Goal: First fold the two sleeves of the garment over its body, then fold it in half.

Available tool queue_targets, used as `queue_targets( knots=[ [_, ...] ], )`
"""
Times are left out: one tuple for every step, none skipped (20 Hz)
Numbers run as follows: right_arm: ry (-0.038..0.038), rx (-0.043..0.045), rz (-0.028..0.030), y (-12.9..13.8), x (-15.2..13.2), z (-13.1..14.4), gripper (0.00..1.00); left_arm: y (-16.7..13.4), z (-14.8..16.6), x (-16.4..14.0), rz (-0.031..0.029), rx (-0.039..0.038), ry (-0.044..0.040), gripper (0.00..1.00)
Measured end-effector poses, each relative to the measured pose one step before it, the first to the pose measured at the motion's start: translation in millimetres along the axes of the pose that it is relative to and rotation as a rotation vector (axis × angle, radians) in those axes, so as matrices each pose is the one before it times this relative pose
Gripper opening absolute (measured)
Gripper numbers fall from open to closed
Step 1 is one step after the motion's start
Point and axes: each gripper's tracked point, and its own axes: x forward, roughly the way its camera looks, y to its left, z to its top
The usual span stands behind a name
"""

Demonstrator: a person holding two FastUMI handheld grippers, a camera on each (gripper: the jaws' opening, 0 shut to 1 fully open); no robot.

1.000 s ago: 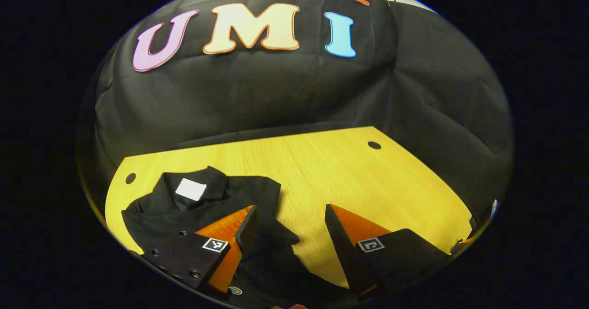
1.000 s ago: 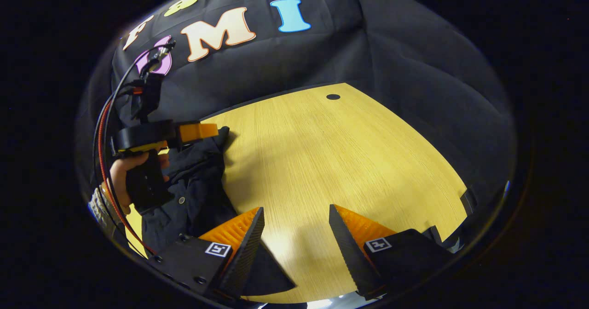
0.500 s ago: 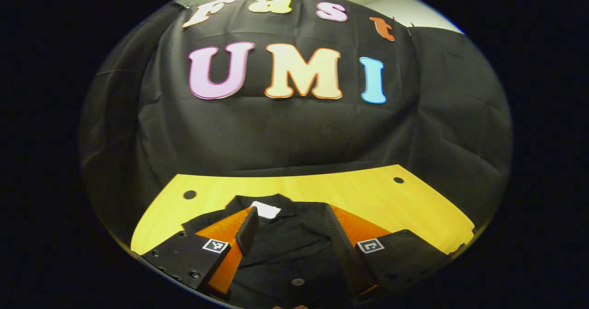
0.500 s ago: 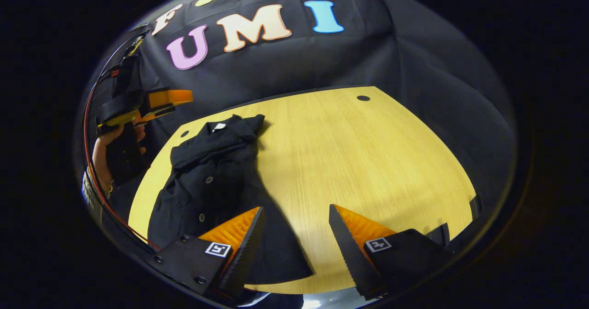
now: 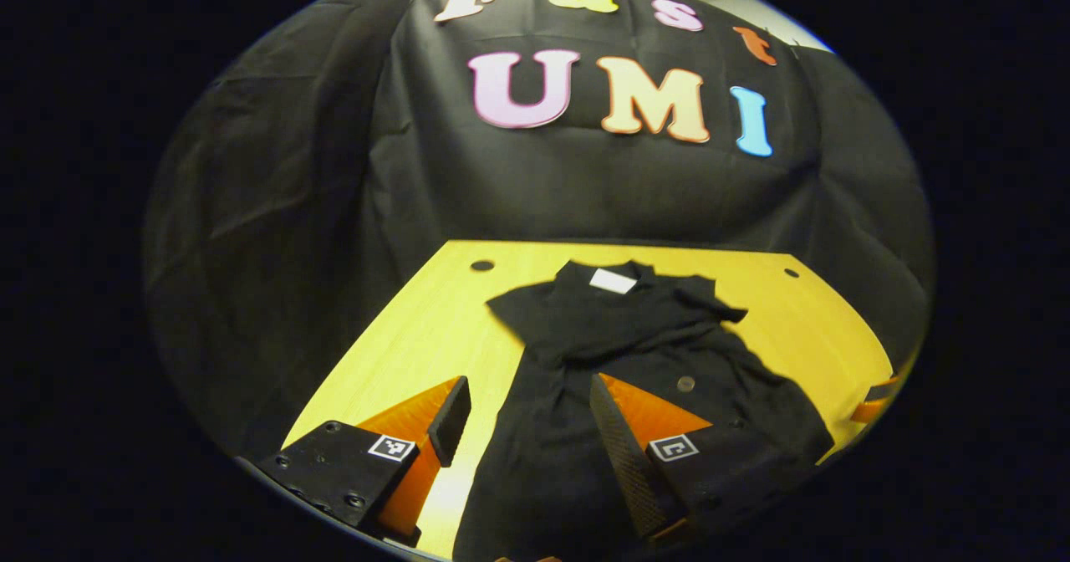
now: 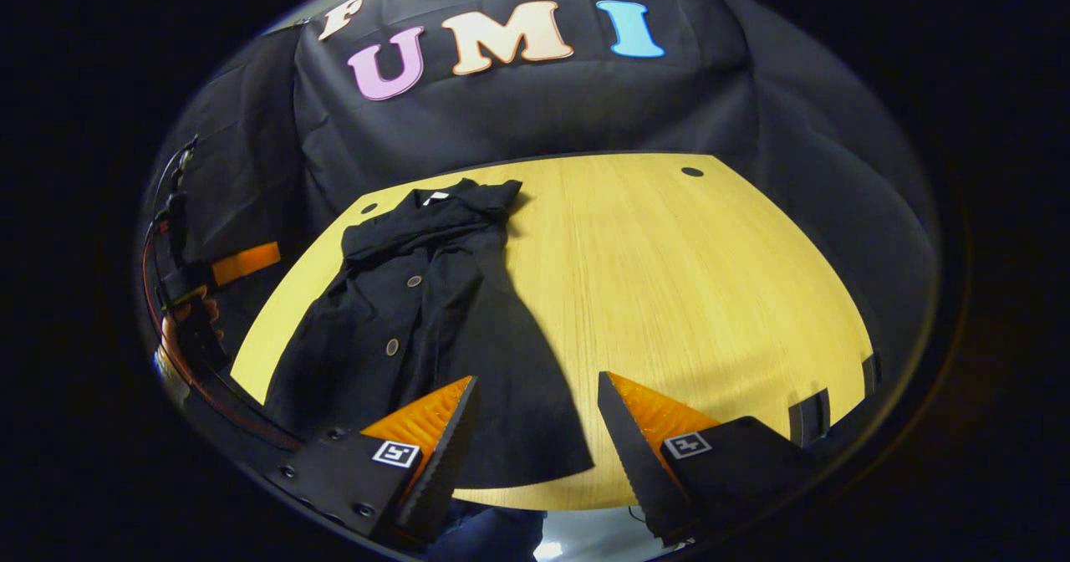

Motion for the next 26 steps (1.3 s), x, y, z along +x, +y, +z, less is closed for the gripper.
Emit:
queue_targets(
  knots=[
    [0.00138, -0.01653, 0.00821, 4.33, 0.88, -2.87, 0.90, 5.89, -17.87, -12.82, -0.00503, -0.01445, 0.02222, 0.86],
    [-0.00007, -0.01456, 0.00681, 3.81, 1.05, -2.88, 0.90, 7.64, -17.57, -12.45, 0.00058, -0.00933, 0.02207, 0.86],
    [0.00503, -0.01243, 0.00664, 3.26, 2.40, -3.83, 0.90, 6.93, -18.57, -10.83, 0.00289, -0.00930, 0.02933, 0.86],
    [0.00866, -0.01168, 0.00622, 3.72, 2.66, -4.15, 0.90, 4.85, -16.87, -10.08, -0.00008, -0.01126, 0.02586, 0.86],
    [0.00623, -0.01160, 0.00395, 3.62, 1.62, -3.37, 0.90, 4.11, -13.64, -9.02, 0.00162, -0.00800, 0.01690, 0.86],
    [0.00105, -0.01084, 0.00311, 2.76, 1.19, -1.75, 0.90, 4.73, -12.77, -8.46, 0.00717, -0.00144, 0.01535, 0.86],
    [0.00096, -0.00817, 0.00257, 1.92, 1.99, -2.13, 0.90, 6.09, -9.59, -6.59, 0.01607, 0.00285, 0.01342, 0.86],
    [0.00329, -0.00515, 0.00260, 1.38, 1.69, -3.38, 0.90, 5.02, -8.74, -4.93, 0.01295, 0.00003, 0.00876, 0.87],
    [0.00504, -0.00254, 0.00291, 1.20, 2.12, -3.90, 0.90, 2.85, -6.12, -4.00, 0.01098, -0.00487, 0.00834, 0.87],
    [0.00521, -0.00256, 0.00145, 0.37, 1.81, -3.52, 0.90, 1.67, -5.86, -4.28, 0.00617, -0.00704, 0.00562, 0.87],
    [0.00619, -0.00364, 0.00113, 0.38, 2.09, -4.10, 0.90, 1.03, -5.05, -3.64, 0.00252, -0.00509, 0.00587, 0.87],
    [0.00925, -0.00543, -0.00107, -0.64, 2.59, -5.23, 0.90, 0.18, -4.99, -2.12, 0.00331, -0.00014, 0.00689, 0.87],
    [0.01224, -0.00557, -0.00313, -0.89, 1.61, -5.87, 0.90, -1.13, -3.96, -0.75, 0.00106, 0.00247, 0.00372, 0.87],
    [0.01131, -0.00424, -0.00184, 0.17, 1.88, -6.05, 0.90, -1.63, -3.17, -1.47, -0.00152, 0.00447, 0.00340, 0.87],
    [0.01018, -0.00298, 0.00020, 0.43, 1.53, -4.46, 0.90, -3.28, -2.72, -0.71, -0.00411, 0.00520, 0.00368, 0.87],
    [0.00873, -0.00252, -0.00204, -0.38, 1.94, -5.30, 0.90, -4.02, -2.62, 0.42, -0.00481, 0.00382, 0.00643, 0.87],
    [0.00737, -0.00210, -0.00598, -1.16, 1.38, -3.76, 0.90, -4.67, -3.73, 1.85, -0.01001, 0.00433, 0.00713, 0.87],
    [0.00567, -0.00109, -0.00558, -1.14, 0.55, -4.44, 0.90, -4.49, -3.47, 0.83, -0.00915, 0.00788, 0.00983, 0.87],
    [0.00365, 0.00033, -0.00785, -0.96, 1.44, -2.66, 0.90, -4.39, -4.18, 1.90, -0.00845, 0.01156, 0.00982, 0.87],
    [0.00404, 0.00087, -0.00659, -0.62, 1.12, -2.69, 0.91, -3.74, -3.17, 3.03, -0.00806, 0.01083, 0.00829, 0.87],
    [0.00537, 0.00246, -0.00794, -1.37, 1.27, -2.89, 0.90, -2.89, -4.22, 3.48, -0.00654, 0.01031, 0.01180, 0.87],
    [0.00520, 0.00198, -0.00524, -1.86, 3.31, -2.13, 0.90, -1.58, -3.11, 3.35, -0.00381, 0.01129, 0.01228, 0.87],
    [0.00533, 0.00242, -0.00341, -1.25, 3.73, -2.02, 0.90, -1.42, -1.41, 4.30, -0.00198, 0.01122, 0.00600, 0.87],
    [0.00329, 0.00369, -0.00223, -0.28, 2.14, -1.42, 0.90, 0.49, -1.12, 3.77, 0.00047, 0.01061, 0.00604, 0.85],
    [-0.00179, 0.00189, -0.00411, -0.25, 0.18, 0.35, 0.90, 0.40, -1.69, 3.09, 0.00091, 0.01025, 0.00574, 0.85],
    [-0.00285, 0.00126, -0.00208, -0.39, 0.29, 0.58, 0.90, -0.34, -0.66, 3.18, -0.00254, 0.00847, 0.00603, 0.85]
  ],
)
